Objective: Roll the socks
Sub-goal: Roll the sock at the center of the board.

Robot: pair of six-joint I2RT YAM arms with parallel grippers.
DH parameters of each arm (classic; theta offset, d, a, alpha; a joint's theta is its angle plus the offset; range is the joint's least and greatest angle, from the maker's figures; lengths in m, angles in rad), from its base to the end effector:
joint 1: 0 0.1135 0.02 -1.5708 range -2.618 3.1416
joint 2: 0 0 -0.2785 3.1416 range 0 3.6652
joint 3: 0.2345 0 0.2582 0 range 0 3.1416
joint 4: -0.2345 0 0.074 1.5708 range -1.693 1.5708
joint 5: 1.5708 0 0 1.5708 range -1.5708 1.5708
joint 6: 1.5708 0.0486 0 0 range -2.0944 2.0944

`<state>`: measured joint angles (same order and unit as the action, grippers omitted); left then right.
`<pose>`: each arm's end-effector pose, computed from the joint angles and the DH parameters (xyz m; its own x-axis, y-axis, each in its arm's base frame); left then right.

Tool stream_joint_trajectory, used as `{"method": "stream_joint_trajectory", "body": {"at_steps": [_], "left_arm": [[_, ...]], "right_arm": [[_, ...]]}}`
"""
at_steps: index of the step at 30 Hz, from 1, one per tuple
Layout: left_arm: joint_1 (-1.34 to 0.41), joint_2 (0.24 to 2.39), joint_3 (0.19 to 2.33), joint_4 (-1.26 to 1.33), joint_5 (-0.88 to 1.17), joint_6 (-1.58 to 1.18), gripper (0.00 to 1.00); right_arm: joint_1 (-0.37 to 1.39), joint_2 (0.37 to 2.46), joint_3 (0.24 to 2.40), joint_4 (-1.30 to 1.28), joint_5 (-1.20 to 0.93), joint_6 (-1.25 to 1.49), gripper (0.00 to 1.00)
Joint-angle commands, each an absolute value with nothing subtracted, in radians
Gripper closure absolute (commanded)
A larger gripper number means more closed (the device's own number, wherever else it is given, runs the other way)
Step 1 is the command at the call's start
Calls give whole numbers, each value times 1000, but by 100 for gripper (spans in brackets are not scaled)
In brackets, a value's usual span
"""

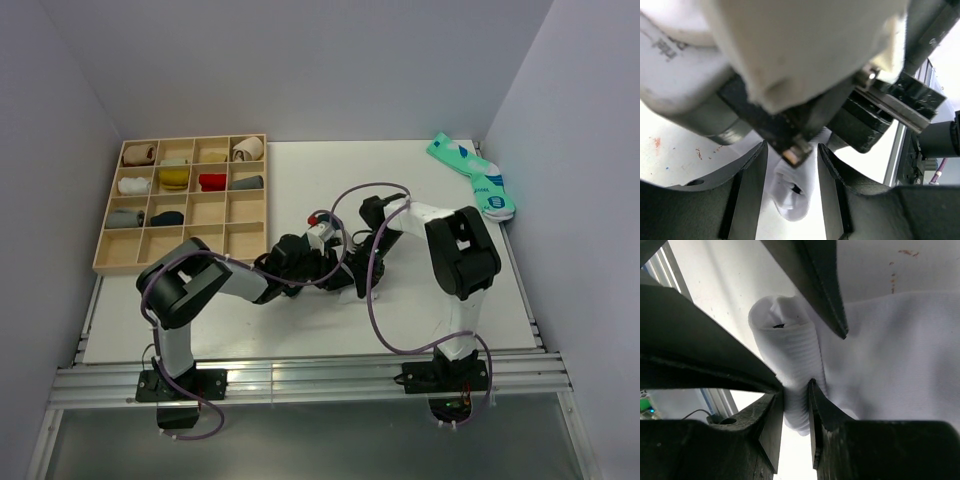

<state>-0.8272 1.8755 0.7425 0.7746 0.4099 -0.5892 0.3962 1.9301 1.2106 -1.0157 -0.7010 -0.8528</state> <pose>0.2399 -0.2894 0.1356 -0.7129 0.0223 -0.7009 0.6393 0.4313 -0.6366 0.2906 0.1556 0.1442 -0.4500 -0.8121 -0.3715 -0.8154 0.2039 0.5419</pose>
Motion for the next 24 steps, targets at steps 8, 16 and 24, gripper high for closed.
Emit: {"method": "stream_joint_trajectory", "body": {"at_steps": [8, 16, 24], "left_arm": [[-851, 1902, 723, 830, 526, -563, 50], [-851, 1901, 686, 850, 514, -563, 47], [-851, 1910, 652, 923, 525, -587, 46]], "right_arm": [[411, 1999, 1224, -980, -604, -867, 87], [411, 2006, 1232, -983, -601, -854, 87], [410, 2017, 1246, -988, -598, -845, 87]]}}
